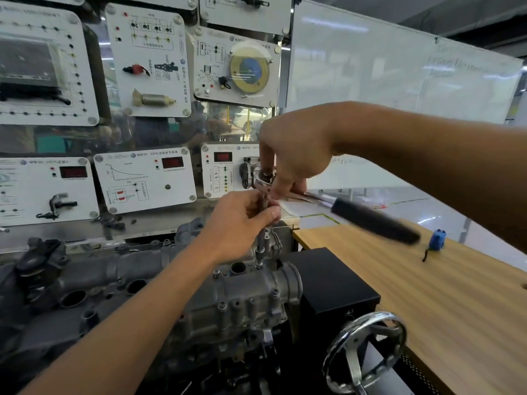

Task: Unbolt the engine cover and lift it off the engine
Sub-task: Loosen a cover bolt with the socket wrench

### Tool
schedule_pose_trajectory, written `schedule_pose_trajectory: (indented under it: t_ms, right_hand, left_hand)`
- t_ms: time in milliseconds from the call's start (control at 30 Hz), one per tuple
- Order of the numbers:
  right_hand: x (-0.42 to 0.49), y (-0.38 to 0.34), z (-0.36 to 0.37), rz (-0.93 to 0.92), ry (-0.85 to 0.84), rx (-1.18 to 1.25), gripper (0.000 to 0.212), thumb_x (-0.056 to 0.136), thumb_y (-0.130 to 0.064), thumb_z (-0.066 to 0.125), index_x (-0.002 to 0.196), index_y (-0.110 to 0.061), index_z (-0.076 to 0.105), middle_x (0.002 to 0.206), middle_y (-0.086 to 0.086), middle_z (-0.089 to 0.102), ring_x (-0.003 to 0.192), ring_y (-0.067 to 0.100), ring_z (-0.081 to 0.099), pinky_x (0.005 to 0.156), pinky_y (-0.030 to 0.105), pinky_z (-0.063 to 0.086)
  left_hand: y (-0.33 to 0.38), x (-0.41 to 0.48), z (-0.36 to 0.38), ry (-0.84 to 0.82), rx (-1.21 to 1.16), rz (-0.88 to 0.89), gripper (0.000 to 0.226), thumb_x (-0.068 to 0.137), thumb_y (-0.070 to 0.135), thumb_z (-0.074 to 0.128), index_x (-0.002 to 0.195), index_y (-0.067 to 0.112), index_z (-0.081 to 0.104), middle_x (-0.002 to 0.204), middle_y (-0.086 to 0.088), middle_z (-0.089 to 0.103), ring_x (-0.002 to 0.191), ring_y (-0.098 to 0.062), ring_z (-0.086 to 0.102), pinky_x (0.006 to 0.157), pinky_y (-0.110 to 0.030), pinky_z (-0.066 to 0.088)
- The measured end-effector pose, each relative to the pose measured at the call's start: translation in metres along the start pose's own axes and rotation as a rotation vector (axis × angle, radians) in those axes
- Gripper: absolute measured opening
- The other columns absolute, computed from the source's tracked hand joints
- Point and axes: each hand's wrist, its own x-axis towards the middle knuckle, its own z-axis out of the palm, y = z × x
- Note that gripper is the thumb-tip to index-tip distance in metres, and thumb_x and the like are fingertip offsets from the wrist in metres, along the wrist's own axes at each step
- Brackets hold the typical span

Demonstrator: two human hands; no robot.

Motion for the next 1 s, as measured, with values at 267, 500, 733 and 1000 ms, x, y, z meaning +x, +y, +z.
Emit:
schedule_pose_trajectory:
  t_ms: [267,500,733,1000]
  right_hand:
    - [-0.004,0.016,0.013,-0.243,0.249,-0.346,0.046,0.082,-0.013,0.077,0.125,-0.024,0.066,0.106,-0.006,0.068,0.092,0.015,0.057,0.08,0.025,0.041]
    - [0.007,0.015,0.024,-0.012,0.148,-0.173,0.039,0.083,-0.044,0.074,0.059,-0.018,0.057,0.054,-0.005,0.061,0.05,0.013,0.054,0.046,0.023,0.035]
    - [0.015,0.031,0.027,-0.274,0.392,-0.548,0.03,0.088,-0.003,0.057,0.109,-0.022,0.065,0.096,0.001,0.067,0.09,0.027,0.061,0.083,0.039,0.049]
    - [0.021,0.042,0.04,-0.382,0.577,-0.056,0.039,0.084,-0.01,0.074,0.122,-0.015,0.067,0.113,0.002,0.073,0.102,0.017,0.067,0.09,0.025,0.047]
  left_hand:
    - [0.001,-0.001,0.002,0.045,0.008,0.067,0.013,0.09,0.006,0.069,0.089,0.019,0.071,0.081,0.002,0.076,0.076,-0.01,0.074,0.077,-0.025,0.061]
    - [-0.004,-0.001,0.022,0.356,0.142,0.082,0.009,0.081,0.03,0.08,0.087,0.024,0.076,0.071,0.015,0.072,0.066,0.002,0.068,0.07,-0.027,0.059]
    - [-0.004,0.006,-0.002,-0.05,0.125,0.07,0.022,0.095,0.012,0.064,0.107,0.03,0.066,0.1,0.013,0.073,0.096,0.002,0.069,0.092,-0.022,0.054]
    - [-0.016,-0.007,-0.008,0.065,0.042,0.106,0.015,0.092,0.012,0.067,0.102,0.024,0.069,0.095,0.007,0.075,0.091,-0.005,0.072,0.085,-0.028,0.059]
